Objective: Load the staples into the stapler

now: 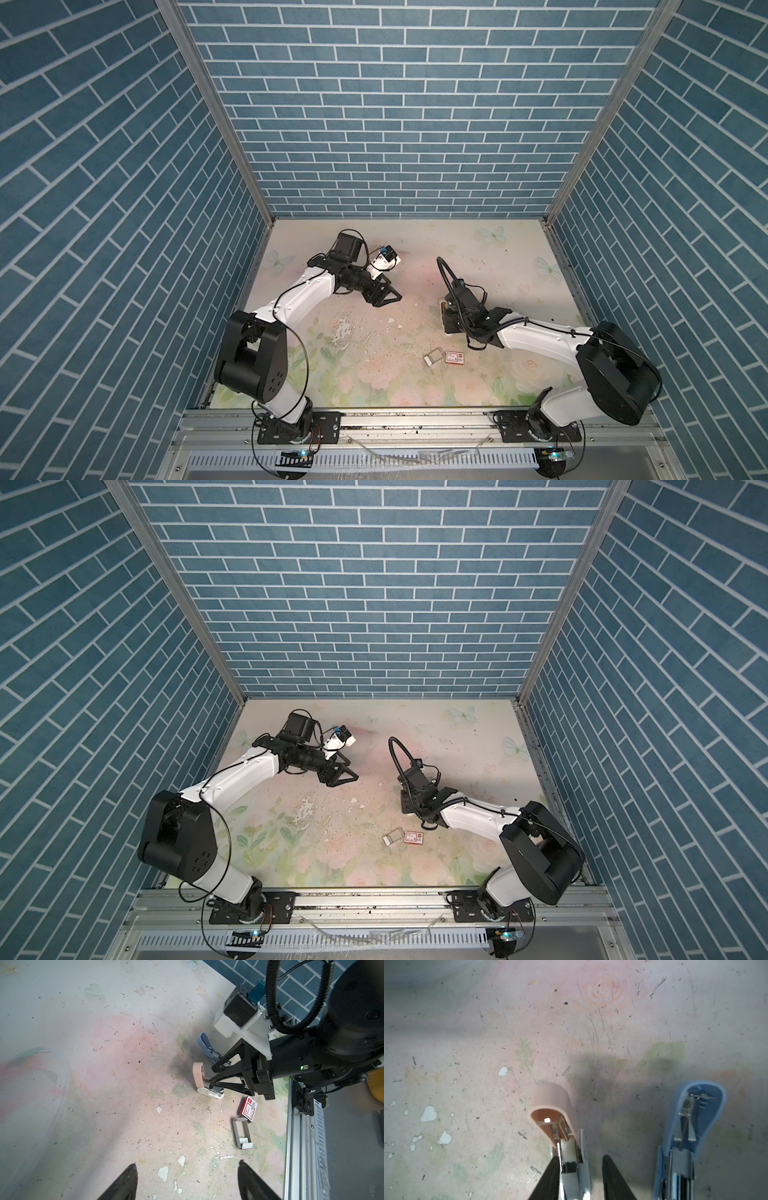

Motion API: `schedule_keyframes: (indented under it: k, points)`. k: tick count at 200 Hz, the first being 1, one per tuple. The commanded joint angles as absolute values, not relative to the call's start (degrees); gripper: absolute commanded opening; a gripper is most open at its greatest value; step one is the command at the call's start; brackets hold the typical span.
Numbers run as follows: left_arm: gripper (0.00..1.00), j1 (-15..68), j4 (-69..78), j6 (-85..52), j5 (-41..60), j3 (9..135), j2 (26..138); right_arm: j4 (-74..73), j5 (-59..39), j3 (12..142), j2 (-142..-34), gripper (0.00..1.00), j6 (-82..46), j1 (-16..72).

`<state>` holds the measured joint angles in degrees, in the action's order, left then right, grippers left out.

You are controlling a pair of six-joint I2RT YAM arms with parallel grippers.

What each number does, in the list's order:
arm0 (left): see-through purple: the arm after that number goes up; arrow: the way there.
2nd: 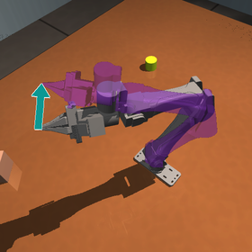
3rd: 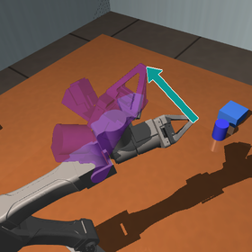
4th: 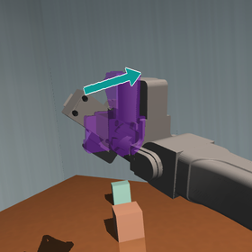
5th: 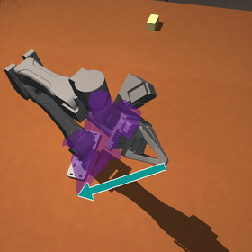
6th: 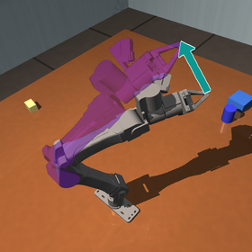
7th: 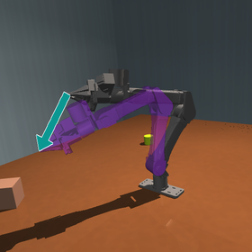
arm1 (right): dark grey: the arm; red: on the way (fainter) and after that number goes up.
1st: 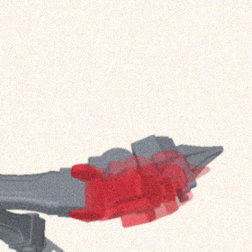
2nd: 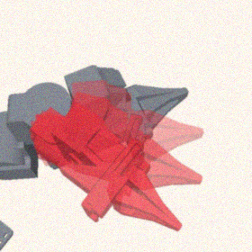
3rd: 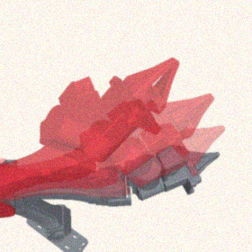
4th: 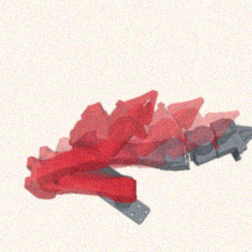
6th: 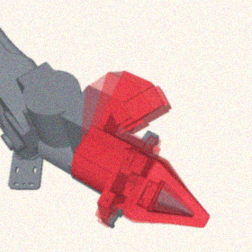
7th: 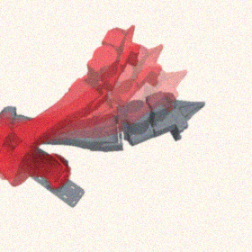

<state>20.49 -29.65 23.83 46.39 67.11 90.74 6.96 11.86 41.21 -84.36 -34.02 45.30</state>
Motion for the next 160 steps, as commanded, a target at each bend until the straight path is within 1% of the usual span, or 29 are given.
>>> schedule_keyframes:
  k: [1,160]
  points:
    - [0.77,20.35,-30.22,24.37,47.11,66.27,91.21,7.33,11.73,42.7,-85.65,0.36,-32.78,45.09]
    - [0.77,20.39,-30.15,24.15,47.37,66.18,91.49,7.07,10.55,38.25,-84.93,0.35,-35.07,45.17]
